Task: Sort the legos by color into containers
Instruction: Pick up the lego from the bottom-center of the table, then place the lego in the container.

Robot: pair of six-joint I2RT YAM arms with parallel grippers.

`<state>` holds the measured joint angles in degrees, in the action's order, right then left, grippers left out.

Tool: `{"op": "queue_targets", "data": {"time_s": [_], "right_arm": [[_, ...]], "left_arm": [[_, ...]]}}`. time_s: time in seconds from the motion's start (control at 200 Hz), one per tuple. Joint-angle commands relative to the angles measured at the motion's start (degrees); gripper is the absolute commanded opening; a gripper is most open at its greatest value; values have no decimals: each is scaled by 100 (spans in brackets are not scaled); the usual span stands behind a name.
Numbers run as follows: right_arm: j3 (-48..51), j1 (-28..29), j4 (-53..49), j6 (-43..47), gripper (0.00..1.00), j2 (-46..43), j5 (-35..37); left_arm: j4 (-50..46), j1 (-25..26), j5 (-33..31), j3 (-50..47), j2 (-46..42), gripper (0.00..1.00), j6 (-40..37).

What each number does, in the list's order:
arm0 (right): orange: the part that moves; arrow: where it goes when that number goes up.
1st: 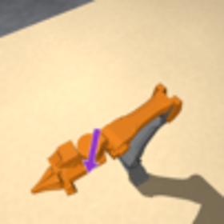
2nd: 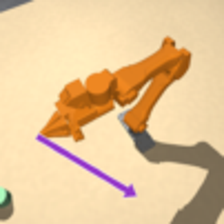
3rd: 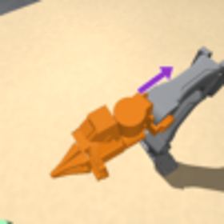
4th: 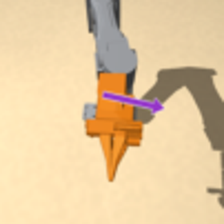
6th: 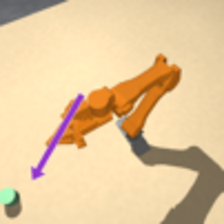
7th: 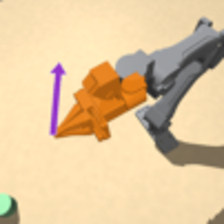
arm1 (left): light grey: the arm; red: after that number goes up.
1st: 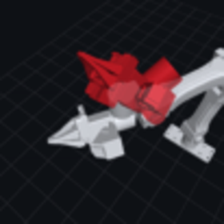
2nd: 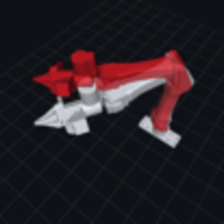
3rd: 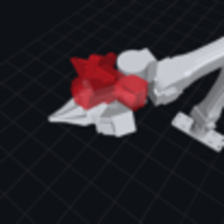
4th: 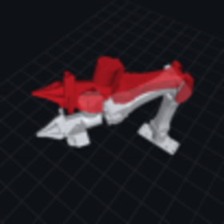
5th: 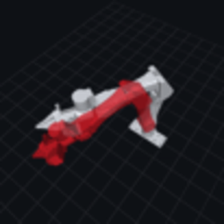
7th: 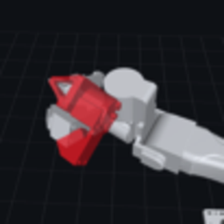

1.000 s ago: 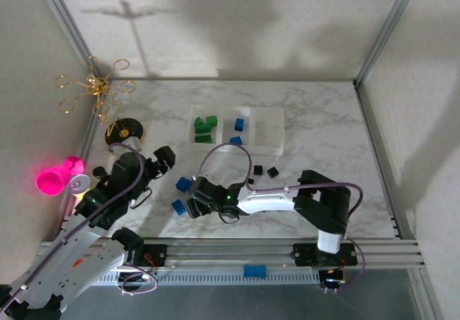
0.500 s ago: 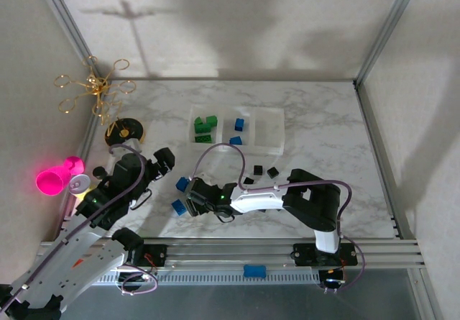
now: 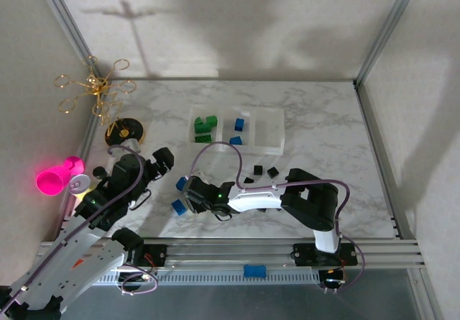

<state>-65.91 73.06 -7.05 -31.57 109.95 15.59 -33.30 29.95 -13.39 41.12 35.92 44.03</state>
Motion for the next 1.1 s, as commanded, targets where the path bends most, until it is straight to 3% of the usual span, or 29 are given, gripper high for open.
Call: {"op": "queue_targets", "data": {"time_s": [0.0,0.33,0.641,0.811,1.096], "right_arm": [[-69,-19,-159,-16,41,-46,31],[205,-204,-382,-74,39,-1051,110],[183,-1507,-613,457,42,-1753,311],[-260,-2354,-442,846,43,-1476,168],[-1409,-3183,-306,1240,43,-260,157]], "left_arm": [[-103,20,-125,3,-65,100,70],[34,19,-15,98,3,100,8],[455,19,263,281,486,100,-201],[840,19,458,306,755,100,-324],[1293,19,776,364,1233,100,-464]]}}
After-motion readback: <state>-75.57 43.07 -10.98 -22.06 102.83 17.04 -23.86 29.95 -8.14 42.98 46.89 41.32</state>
